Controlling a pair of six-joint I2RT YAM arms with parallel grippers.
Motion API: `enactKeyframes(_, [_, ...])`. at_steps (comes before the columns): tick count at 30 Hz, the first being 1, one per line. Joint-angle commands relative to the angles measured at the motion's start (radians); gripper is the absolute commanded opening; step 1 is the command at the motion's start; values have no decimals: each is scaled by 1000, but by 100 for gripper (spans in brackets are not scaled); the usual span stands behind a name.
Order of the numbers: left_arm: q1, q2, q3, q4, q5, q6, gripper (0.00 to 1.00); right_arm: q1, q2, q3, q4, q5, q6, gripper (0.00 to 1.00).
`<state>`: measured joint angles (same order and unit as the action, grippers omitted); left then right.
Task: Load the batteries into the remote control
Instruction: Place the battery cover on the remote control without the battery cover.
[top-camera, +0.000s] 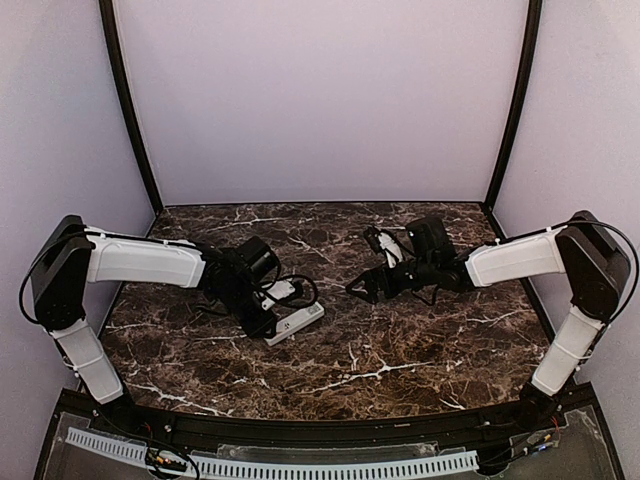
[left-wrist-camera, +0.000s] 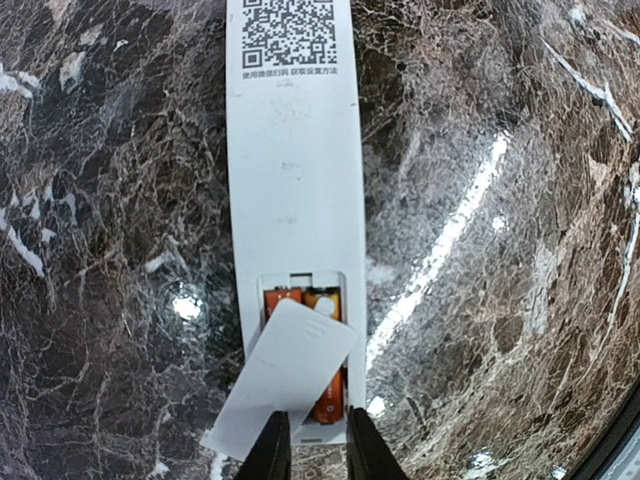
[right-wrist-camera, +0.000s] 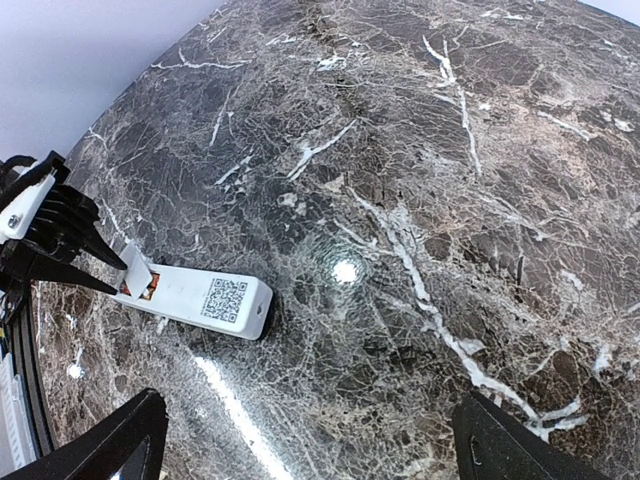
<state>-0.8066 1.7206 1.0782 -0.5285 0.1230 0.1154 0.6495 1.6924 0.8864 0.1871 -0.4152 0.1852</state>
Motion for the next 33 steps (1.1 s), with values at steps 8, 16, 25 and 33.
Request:
enactKeyframes(8, [-8, 7, -3, -8, -5, -3, 25, 11, 18, 8, 23, -9, 2, 99])
enactKeyframes(16, [-8, -42, 14, -27, 16, -1, 27, 12, 16, 7, 24, -11, 0, 99])
enactKeyframes(25, [-8, -101, 42, -55, -9, 2, 50, 14, 14, 5, 26, -19, -1, 99])
enactKeyframes(33, [20, -86, 16, -28, -26, 48, 88, 19, 12, 1, 29, -24, -4, 99])
